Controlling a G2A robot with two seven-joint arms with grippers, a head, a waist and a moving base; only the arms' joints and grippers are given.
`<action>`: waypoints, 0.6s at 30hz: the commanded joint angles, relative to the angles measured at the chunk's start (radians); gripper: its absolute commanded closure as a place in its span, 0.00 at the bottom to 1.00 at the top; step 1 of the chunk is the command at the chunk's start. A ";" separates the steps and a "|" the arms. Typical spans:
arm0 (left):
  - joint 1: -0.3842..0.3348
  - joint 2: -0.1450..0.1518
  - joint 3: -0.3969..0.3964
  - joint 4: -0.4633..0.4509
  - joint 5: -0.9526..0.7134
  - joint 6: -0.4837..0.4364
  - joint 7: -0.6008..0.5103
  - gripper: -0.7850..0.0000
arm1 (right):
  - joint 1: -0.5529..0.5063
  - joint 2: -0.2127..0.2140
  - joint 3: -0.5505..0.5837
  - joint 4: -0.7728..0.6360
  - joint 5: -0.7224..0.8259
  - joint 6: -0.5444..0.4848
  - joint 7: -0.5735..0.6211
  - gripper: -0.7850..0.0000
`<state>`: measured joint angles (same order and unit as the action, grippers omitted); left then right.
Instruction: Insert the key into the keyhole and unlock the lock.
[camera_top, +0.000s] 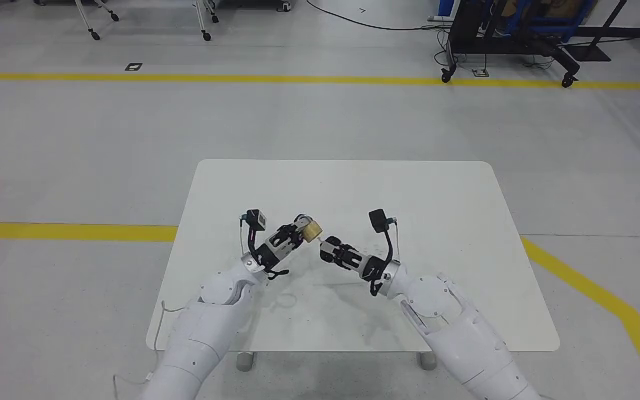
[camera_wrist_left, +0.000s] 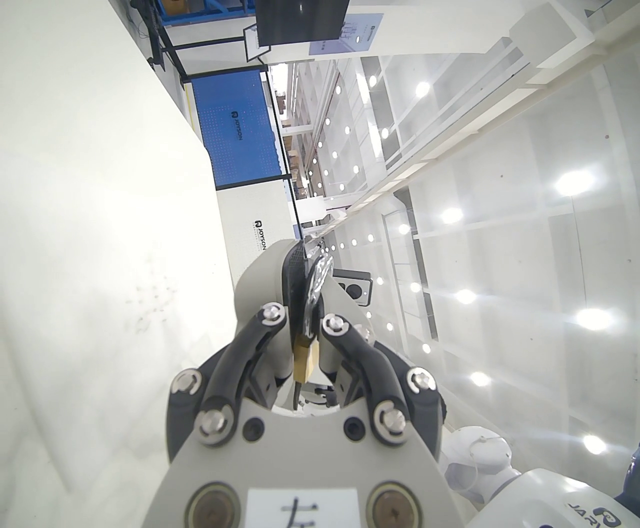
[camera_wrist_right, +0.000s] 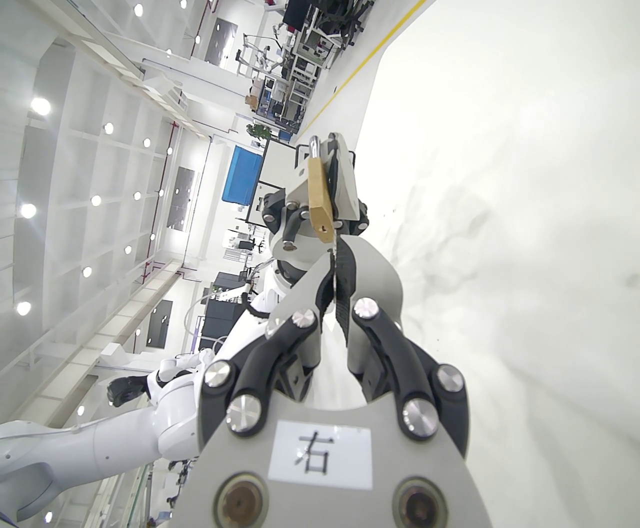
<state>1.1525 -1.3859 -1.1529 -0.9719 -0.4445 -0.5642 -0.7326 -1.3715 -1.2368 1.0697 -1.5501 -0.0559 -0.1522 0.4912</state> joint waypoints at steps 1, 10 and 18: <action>-0.002 0.000 0.001 0.001 0.000 0.002 0.001 1.00 | -0.001 0.000 0.000 -0.003 -0.002 -0.001 0.001 1.00; -0.007 0.000 0.006 0.006 0.003 0.003 0.001 1.00 | 0.003 -0.002 -0.007 0.003 0.005 0.001 0.000 1.00; -0.010 0.000 0.011 0.012 0.009 0.002 0.009 1.00 | 0.006 -0.003 -0.008 0.003 0.006 0.000 -0.001 1.00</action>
<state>1.1430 -1.3861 -1.1424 -0.9596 -0.4369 -0.5601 -0.7245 -1.3655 -1.2395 1.0612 -1.5480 -0.0493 -0.1522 0.4900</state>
